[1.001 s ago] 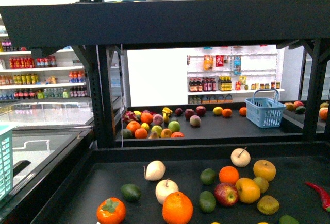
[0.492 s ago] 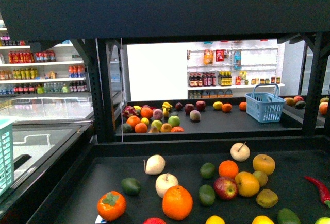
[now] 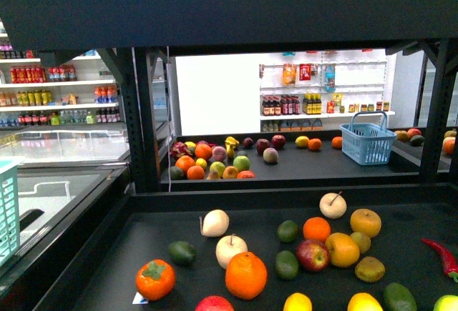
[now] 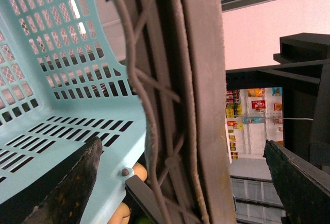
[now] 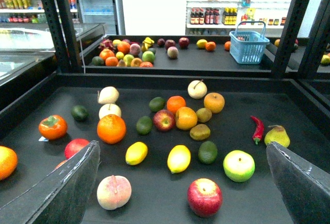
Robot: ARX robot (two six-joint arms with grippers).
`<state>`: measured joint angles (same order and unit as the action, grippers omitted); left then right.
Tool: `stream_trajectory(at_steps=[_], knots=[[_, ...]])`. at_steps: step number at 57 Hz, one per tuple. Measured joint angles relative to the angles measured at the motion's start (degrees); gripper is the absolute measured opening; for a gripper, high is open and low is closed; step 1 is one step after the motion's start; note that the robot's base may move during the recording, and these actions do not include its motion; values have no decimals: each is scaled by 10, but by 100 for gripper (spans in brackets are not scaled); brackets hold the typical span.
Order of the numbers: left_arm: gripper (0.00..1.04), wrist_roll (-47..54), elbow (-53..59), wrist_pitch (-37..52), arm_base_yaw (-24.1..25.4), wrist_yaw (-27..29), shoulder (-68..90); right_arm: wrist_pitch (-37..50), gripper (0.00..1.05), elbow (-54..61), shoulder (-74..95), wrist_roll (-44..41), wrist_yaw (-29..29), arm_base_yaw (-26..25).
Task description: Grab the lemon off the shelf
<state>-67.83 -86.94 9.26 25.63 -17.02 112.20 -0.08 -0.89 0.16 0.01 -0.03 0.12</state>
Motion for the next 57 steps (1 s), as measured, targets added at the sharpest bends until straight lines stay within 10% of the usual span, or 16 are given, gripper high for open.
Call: stream_trajectory(at_steps=[21,57], knots=[[21,-42,8,11,0,5,-5,0,97,0,0,0,0,0],[15,32,36,-53,-123,-58,-129,0,97,0,0,0,0,0]])
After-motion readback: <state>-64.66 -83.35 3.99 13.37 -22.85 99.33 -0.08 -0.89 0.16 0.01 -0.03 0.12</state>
